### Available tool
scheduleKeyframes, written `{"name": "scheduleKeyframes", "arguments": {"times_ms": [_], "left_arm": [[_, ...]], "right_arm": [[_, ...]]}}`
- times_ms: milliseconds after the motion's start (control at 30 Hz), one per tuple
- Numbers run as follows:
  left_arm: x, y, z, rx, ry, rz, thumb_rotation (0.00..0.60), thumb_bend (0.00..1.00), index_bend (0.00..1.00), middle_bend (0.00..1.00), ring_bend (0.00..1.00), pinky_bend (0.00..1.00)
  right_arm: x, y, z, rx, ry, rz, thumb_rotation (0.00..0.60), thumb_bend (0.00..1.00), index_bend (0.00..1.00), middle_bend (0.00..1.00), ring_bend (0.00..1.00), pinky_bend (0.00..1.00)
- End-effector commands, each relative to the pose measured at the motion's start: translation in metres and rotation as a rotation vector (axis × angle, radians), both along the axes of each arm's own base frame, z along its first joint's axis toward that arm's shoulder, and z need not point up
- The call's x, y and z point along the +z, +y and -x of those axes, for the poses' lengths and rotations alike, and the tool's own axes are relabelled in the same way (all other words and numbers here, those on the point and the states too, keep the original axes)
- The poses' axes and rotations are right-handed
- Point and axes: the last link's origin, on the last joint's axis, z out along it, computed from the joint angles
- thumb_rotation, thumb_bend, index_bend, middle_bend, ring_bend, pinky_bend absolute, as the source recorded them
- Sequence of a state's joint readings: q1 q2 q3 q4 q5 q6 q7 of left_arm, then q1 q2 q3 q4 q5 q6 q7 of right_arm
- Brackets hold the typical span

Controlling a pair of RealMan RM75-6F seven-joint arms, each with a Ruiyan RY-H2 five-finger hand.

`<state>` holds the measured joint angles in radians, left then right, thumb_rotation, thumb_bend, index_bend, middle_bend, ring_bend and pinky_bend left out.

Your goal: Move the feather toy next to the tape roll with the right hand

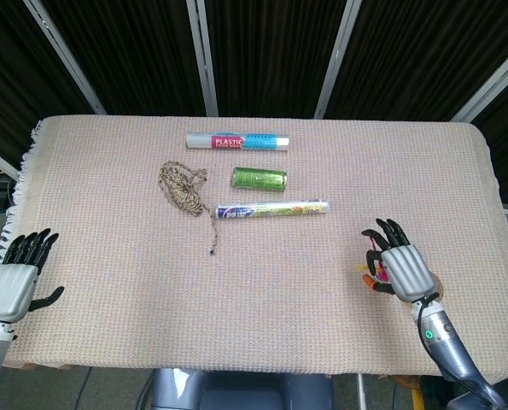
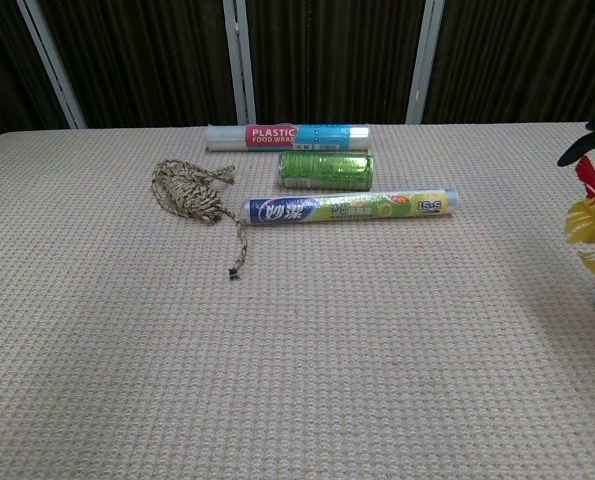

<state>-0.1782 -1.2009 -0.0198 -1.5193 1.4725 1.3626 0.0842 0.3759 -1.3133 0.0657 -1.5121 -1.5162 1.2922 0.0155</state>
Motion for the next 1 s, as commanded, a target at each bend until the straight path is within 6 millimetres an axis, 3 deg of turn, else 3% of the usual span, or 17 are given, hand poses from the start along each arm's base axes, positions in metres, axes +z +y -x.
{"name": "scheduleKeyframes", "arguments": {"times_ms": [33,467,600,700,767,833,900,1000], "left_arm": [[0.002,-0.001,0.0,-0.005,-0.004,0.0,0.6,0.24,0.0,0.0,0.0,0.0],[0.005,-0.008,-0.004,-0.027,-0.012,-0.012,0.6,0.24,0.0,0.0,0.0,0.0],[0.004,-0.009,-0.005,-0.028,-0.013,-0.009,0.6,0.24,0.0,0.0,0.0,0.0],[0.003,-0.009,-0.006,-0.028,-0.014,-0.005,0.6,0.24,0.0,0.0,0.0,0.0],[0.003,-0.009,-0.006,-0.029,-0.017,-0.003,0.6,0.24,0.0,0.0,0.0,0.0],[0.004,-0.009,-0.007,-0.03,-0.019,-0.002,0.6,0.24,0.0,0.0,0.0,0.0],[0.005,-0.009,-0.007,-0.032,-0.021,-0.004,0.6,0.24,0.0,0.0,0.0,0.0],[0.007,-0.009,-0.007,-0.036,-0.027,-0.008,0.6,0.24,0.0,0.0,0.0,0.0]], "right_arm": [[0.004,0.005,-0.001,-0.007,-0.051,0.02,0.6,0.19,0.7,0.2,0.0,0.0],[0.034,0.002,0.028,-0.072,0.017,0.084,0.6,0.19,0.71,0.22,0.0,0.0],[0.043,0.005,0.035,-0.081,0.028,0.106,0.6,0.19,0.68,0.19,0.0,0.0],[0.049,0.01,0.038,-0.088,0.032,0.114,0.6,0.18,0.49,0.11,0.0,0.0],[0.054,0.018,0.04,-0.099,0.037,0.115,0.6,0.17,0.23,0.03,0.0,0.0],[0.059,0.027,0.04,-0.105,0.03,0.117,0.6,0.14,0.07,0.0,0.0,0.0],[0.066,0.037,0.04,-0.111,0.027,0.129,0.6,0.1,0.0,0.0,0.0,0.0],[0.08,0.053,0.037,-0.122,0.062,0.163,0.6,0.07,0.0,0.0,0.0,0.0]]}}
